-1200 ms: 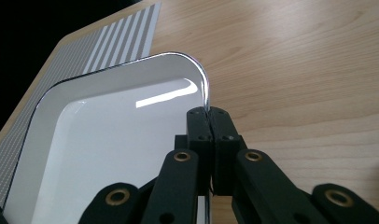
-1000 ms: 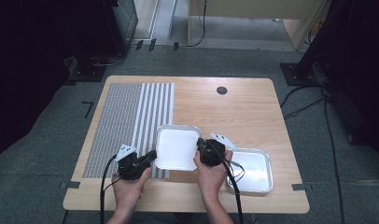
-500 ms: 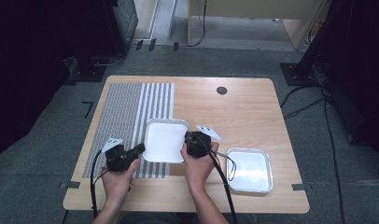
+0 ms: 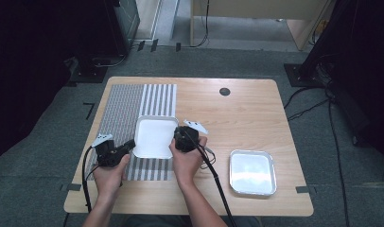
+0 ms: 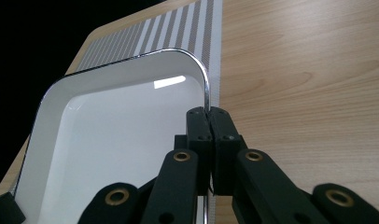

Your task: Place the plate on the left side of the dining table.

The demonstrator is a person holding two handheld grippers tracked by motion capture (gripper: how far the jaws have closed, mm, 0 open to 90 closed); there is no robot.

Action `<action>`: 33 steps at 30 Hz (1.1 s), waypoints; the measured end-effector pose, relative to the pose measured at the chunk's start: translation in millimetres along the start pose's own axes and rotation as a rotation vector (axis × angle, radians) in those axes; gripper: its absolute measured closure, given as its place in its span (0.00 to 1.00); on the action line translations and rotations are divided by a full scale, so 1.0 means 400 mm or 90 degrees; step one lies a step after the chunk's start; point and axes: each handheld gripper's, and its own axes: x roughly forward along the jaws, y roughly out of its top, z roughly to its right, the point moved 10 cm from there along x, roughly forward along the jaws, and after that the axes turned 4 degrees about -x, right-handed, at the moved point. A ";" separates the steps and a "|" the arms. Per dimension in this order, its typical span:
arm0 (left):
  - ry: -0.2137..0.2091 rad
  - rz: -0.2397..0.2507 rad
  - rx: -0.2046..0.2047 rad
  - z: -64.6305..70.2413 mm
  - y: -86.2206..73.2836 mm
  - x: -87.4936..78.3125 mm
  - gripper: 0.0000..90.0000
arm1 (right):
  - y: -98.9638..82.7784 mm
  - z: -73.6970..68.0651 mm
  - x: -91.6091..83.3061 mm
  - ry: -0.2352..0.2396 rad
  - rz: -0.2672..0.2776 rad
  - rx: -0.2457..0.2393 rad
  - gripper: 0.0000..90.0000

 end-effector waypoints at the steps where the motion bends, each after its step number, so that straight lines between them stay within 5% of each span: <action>1: 0.002 0.001 -0.002 -0.004 0.002 0.001 1.00 | 0.000 -0.004 0.005 0.001 0.000 -0.002 1.00; 33: 0.097 0.000 0.006 -0.166 0.067 0.096 0.99 | -0.011 -0.085 0.179 0.003 -0.040 -0.010 1.00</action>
